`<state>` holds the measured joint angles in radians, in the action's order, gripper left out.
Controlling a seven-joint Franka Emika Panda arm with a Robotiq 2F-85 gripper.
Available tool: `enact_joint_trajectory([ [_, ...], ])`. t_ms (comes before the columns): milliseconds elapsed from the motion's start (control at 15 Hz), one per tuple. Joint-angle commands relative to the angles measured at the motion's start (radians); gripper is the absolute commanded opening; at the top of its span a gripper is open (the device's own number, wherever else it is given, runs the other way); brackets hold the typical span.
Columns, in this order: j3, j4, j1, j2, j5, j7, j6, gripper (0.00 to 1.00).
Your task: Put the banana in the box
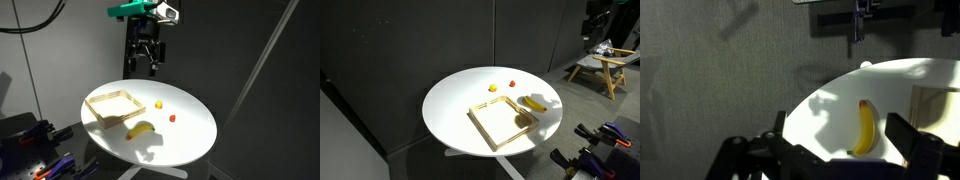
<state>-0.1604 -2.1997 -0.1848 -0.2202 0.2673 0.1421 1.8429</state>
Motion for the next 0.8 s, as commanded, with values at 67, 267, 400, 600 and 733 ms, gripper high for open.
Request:
enact_joint_trajectory([
  [67,-0.011,0.031,0.013,0.064,-0.064,-0.005,0.009,1.00],
  [267,-0.011,0.023,0.012,0.098,-0.105,-0.017,0.070,1.00],
  [400,-0.010,0.017,0.012,0.122,-0.135,-0.019,0.124,1.00],
  [600,-0.003,0.012,0.012,0.169,-0.153,-0.050,0.211,1.00],
  [733,0.002,0.017,0.016,0.212,-0.154,-0.080,0.251,1.00],
])
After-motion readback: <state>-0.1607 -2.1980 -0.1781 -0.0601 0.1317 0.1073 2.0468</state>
